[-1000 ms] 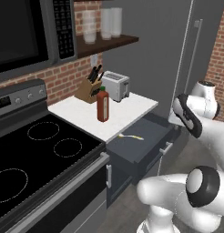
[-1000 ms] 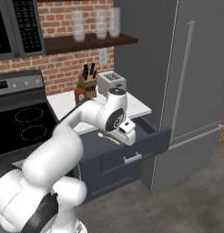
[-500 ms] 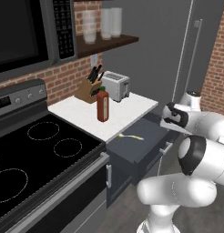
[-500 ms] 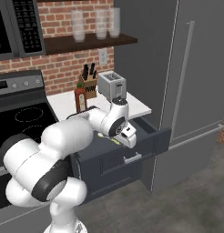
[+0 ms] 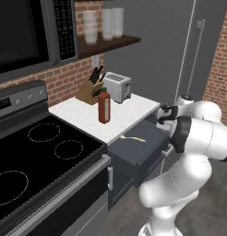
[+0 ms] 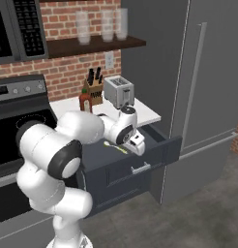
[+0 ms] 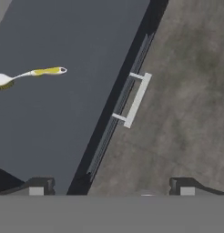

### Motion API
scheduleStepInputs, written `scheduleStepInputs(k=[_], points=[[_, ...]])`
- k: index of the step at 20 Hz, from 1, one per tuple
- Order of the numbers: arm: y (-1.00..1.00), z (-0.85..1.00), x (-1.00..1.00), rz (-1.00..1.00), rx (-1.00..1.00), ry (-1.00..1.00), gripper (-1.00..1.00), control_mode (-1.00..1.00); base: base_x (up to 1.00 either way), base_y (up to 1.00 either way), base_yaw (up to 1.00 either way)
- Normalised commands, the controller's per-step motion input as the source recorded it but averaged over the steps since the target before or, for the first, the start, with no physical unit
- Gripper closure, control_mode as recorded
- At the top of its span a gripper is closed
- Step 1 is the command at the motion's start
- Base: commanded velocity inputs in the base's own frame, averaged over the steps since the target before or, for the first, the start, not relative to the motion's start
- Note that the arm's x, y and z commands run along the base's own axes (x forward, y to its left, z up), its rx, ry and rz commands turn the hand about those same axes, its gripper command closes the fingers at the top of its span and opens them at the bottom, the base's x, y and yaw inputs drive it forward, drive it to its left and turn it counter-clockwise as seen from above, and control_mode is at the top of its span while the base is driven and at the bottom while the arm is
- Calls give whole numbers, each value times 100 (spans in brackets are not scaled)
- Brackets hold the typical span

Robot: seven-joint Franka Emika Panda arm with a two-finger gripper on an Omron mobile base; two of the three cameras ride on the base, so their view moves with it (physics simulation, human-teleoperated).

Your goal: Pick the dish brush from the drawer and place it on the counter.

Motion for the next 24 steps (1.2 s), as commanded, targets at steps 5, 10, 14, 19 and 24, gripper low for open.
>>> scheduleStepInputs(k=[5,10,14,19,24], points=[[-6,-46,39,0,0,0,-100,-100,0,0,0],[0,-17,58,0,1,0,-100,-100,0,0,0],[0,-21,60,0,0,0,-100,-100,0,0,0],[0,-43,38,0,0,0,-100,-100,0,0,0],[-11,-38,19,0,0,0,-100,-100,0,0,0]])
